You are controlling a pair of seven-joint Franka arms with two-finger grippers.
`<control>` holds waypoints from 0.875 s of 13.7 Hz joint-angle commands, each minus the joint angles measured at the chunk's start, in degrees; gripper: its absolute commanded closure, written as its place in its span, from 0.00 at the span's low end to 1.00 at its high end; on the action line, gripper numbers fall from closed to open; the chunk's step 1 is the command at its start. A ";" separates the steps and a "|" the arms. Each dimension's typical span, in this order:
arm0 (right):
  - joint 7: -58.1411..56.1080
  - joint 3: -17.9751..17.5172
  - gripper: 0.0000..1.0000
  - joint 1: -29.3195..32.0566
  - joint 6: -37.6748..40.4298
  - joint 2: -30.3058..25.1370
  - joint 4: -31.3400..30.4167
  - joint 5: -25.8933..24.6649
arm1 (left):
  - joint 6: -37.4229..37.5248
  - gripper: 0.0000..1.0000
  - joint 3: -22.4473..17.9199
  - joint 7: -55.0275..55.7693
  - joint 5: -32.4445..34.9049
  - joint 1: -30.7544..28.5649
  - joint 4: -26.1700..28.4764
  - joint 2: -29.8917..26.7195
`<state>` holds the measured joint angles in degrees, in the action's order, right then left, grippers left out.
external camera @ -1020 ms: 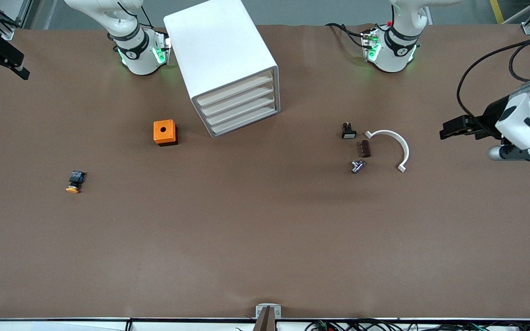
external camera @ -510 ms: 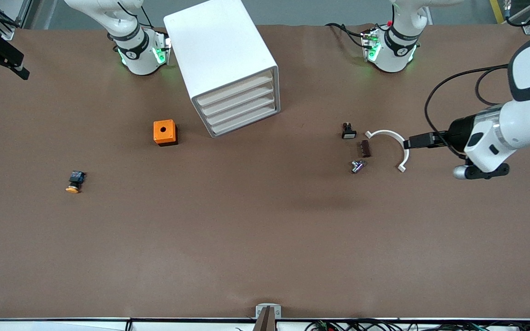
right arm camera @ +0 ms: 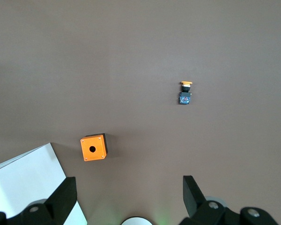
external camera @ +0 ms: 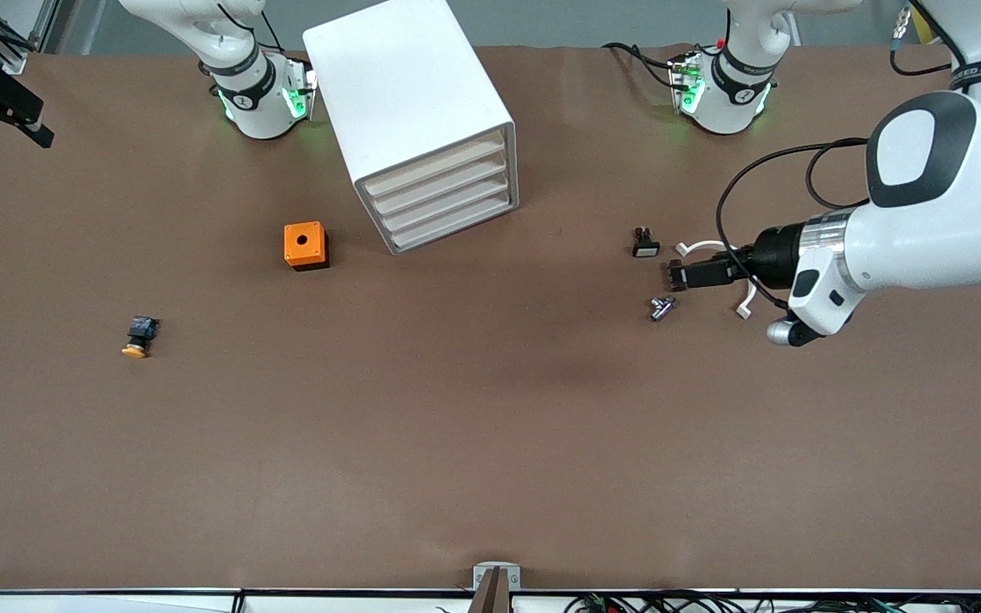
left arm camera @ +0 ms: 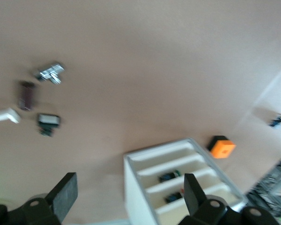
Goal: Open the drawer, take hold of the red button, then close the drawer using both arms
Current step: 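Move the left gripper toward the white cabinet's drawer front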
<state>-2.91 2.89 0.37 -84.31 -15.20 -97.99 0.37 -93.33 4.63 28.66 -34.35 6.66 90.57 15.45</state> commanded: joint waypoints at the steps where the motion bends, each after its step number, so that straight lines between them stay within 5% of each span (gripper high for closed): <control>1: -0.07 -0.16 0.00 0.51 0.46 -0.62 0.26 0.51 | 0.17 0.00 0.03 7.26 -5.53 0.45 -3.99 4.66; 12: -0.07 -0.16 0.00 0.51 0.73 0.16 0.61 -0.20 | -0.18 0.00 -0.06 41.27 -7.05 10.99 -9.36 20.58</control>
<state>-2.91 2.92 0.38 -84.17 -15.18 -98.00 0.32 -94.13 4.81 64.42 -40.53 16.28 83.07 33.36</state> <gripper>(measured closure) 0.000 0.000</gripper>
